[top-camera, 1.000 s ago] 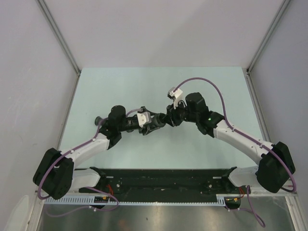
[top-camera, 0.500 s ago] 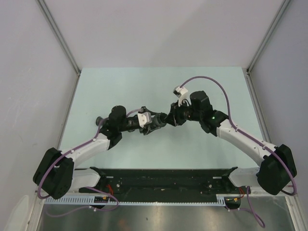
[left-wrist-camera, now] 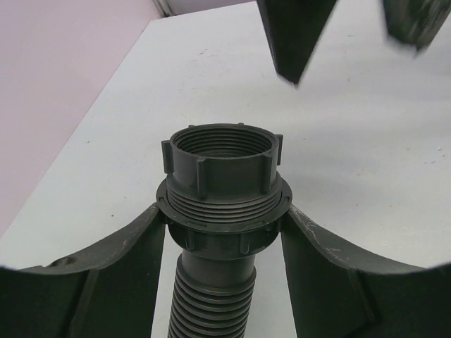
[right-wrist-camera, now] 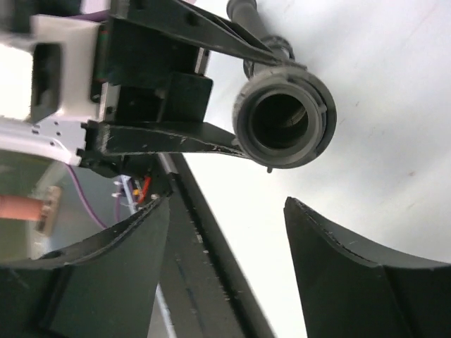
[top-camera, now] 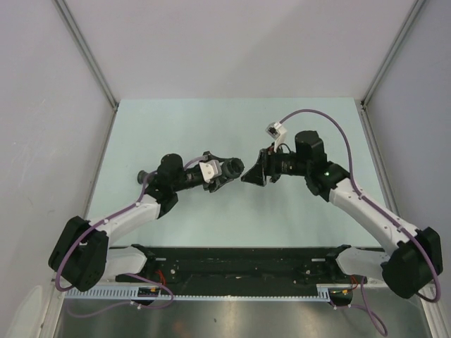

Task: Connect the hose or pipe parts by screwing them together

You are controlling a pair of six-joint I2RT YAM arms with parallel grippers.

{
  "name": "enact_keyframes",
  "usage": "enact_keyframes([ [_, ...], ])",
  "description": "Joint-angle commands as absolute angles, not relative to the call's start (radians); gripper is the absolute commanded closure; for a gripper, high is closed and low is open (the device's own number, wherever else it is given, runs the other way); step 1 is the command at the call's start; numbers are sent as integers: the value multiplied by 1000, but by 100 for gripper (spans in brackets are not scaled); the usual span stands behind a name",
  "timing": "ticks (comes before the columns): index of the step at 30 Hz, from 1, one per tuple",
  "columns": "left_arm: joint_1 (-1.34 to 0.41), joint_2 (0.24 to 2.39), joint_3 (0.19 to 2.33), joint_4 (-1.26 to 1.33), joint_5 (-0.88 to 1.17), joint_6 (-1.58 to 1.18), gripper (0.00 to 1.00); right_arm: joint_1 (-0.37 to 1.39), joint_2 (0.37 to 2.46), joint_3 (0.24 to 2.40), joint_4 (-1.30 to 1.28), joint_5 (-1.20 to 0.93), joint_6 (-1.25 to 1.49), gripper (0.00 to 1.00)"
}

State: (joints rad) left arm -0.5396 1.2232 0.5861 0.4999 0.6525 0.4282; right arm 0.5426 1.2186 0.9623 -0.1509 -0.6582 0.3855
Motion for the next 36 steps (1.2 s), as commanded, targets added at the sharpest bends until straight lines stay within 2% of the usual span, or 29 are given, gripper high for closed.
enact_keyframes([
  [1, -534, 1189, 607, 548, 705, 411, 100, 532, 1098, 974, -126, -704, 40, 26],
  [4, -532, 1181, 615, 537, 770, 390, 100, 554, 1077, 974, -132, -785, -205, 22],
  [5, -534, 1181, 620, 522, 796, 388, 100, 577, 1072, 974, -150, -787, -394, 21],
  [8, -532, 1193, 649, 447, 903, 399, 100, 618, 1060, 974, -221, -724, -726, 18],
  [11, -531, 1197, 657, 407, 952, 406, 100, 634, 1061, 976, -238, -721, -891, 15],
  [18, -532, 1192, 657, 394, 982, 422, 100, 647, 1106, 988, -287, -751, -1070, 13],
  [27, -534, 1189, 653, 388, 994, 425, 100, 680, 1180, 1023, -339, -721, -1131, 20],
  [30, -532, 1193, 655, 387, 996, 425, 100, 690, 1193, 1023, -322, -719, -1124, 23],
  [36, -534, 1193, 658, 387, 989, 425, 100, 712, 1227, 1023, -304, -716, -1103, 40],
])
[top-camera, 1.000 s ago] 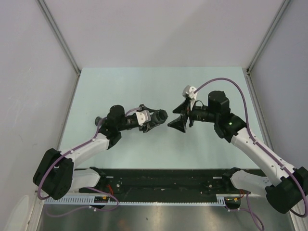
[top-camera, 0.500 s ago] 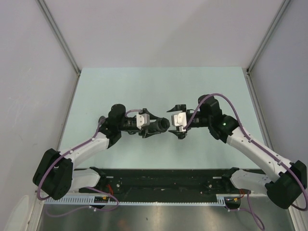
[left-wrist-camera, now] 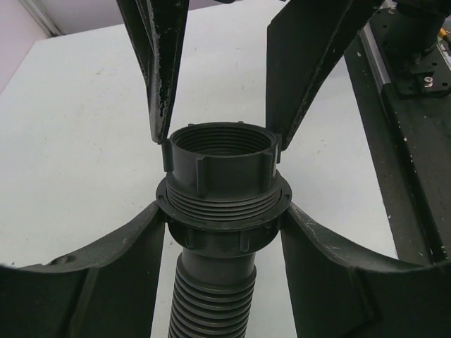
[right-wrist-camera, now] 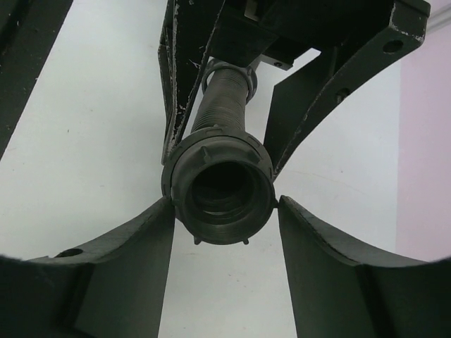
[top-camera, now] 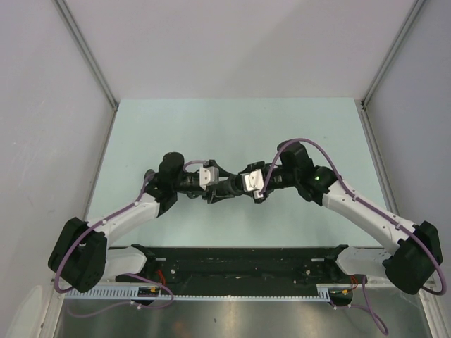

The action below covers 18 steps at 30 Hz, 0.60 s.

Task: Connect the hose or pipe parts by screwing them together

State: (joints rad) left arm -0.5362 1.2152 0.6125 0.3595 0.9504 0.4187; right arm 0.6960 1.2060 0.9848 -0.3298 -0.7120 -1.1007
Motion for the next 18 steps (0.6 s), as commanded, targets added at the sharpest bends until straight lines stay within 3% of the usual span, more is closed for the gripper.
enact_keyframes([
  [1, -535, 1193, 657, 387, 988, 428, 100, 712, 1229, 1023, -304, -718, -1097, 44],
  [6, -537, 1190, 658, 387, 963, 437, 100, 715, 1247, 1022, -290, -736, -1022, 57],
  [9, -538, 1187, 660, 387, 933, 446, 100, 724, 1259, 1023, -290, -741, -970, 60],
  [15, -554, 1193, 663, 387, 833, 477, 100, 738, 1316, 1020, -181, -696, -617, 66],
  [16, -555, 1195, 664, 387, 831, 480, 100, 748, 1322, 1020, -189, -692, -597, 66],
  [18, -560, 1201, 661, 385, 824, 482, 100, 768, 1328, 1019, -198, -635, -578, 49],
])
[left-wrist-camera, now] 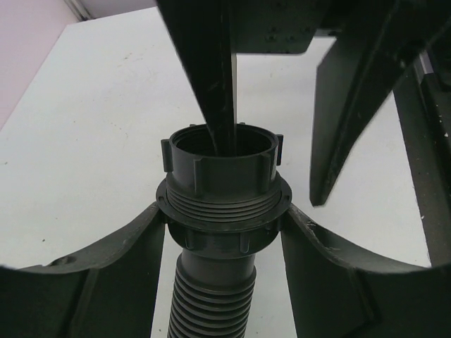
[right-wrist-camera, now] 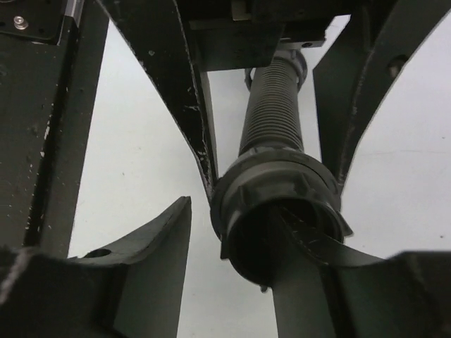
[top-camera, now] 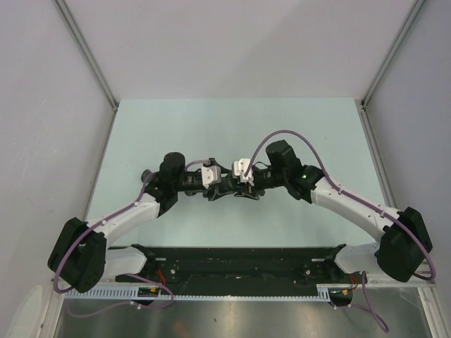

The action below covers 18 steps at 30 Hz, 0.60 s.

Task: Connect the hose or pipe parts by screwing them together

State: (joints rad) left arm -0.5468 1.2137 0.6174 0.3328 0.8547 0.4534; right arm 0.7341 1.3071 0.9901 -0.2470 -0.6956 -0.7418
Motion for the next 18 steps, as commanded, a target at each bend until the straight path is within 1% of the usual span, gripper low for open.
enact_keyframes([
  [1, -560, 1201, 660, 387, 821, 483, 100, 782, 1322, 1019, -212, -615, -580, 45],
  [4, -560, 1201, 655, 387, 815, 492, 100, 795, 1275, 1019, -250, -589, -621, 39],
  [5, -560, 1198, 655, 387, 812, 494, 100, 796, 1260, 1019, -261, -580, -638, 35],
  [7, -560, 1201, 653, 387, 815, 495, 100, 795, 1211, 1019, -290, -557, -660, 32],
  [8, -560, 1204, 653, 387, 818, 499, 100, 793, 1194, 1019, -301, -548, -699, 28],
  [11, -558, 1219, 655, 385, 834, 502, 99, 790, 1158, 1017, -347, -517, -806, 23],
  [13, -558, 1221, 660, 385, 847, 500, 100, 788, 1155, 1015, -350, -482, -834, 22],
  [18, -558, 1212, 653, 385, 862, 502, 100, 767, 1160, 1015, -330, -483, -893, 21],
])
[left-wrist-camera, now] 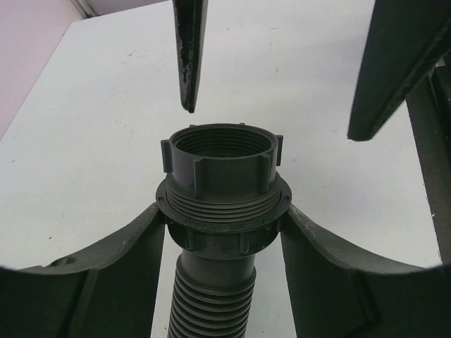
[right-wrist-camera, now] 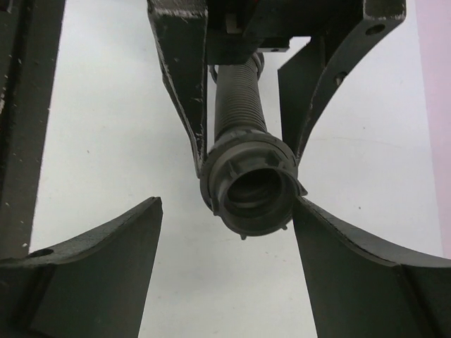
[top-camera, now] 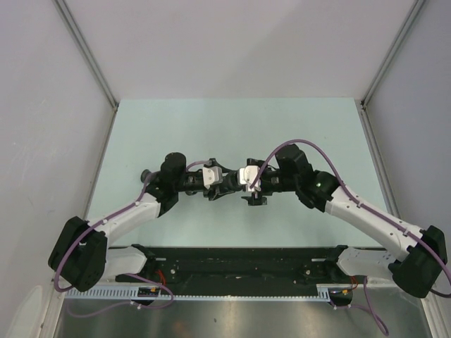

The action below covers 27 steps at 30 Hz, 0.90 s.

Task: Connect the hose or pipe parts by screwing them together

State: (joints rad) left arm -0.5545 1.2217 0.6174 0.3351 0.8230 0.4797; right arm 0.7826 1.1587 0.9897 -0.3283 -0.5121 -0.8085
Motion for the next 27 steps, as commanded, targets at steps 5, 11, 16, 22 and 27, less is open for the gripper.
enact_keyframes([
  [5, -558, 1207, 653, 382, 879, 502, 100, 752, 1177, 1015, -301, -502, -922, 18],
  [11, -558, 1209, 650, 382, 902, 492, 100, 741, 1198, 1015, -275, -537, -939, 17],
  [16, -560, 1209, 652, 382, 911, 491, 100, 736, 1215, 1017, -249, -564, -943, 17],
  [22, -560, 1223, 653, 380, 914, 489, 100, 724, 1247, 1022, -252, -607, -946, 20],
  [27, -560, 1218, 655, 382, 911, 491, 100, 715, 1266, 1025, -244, -627, -933, 25],
])
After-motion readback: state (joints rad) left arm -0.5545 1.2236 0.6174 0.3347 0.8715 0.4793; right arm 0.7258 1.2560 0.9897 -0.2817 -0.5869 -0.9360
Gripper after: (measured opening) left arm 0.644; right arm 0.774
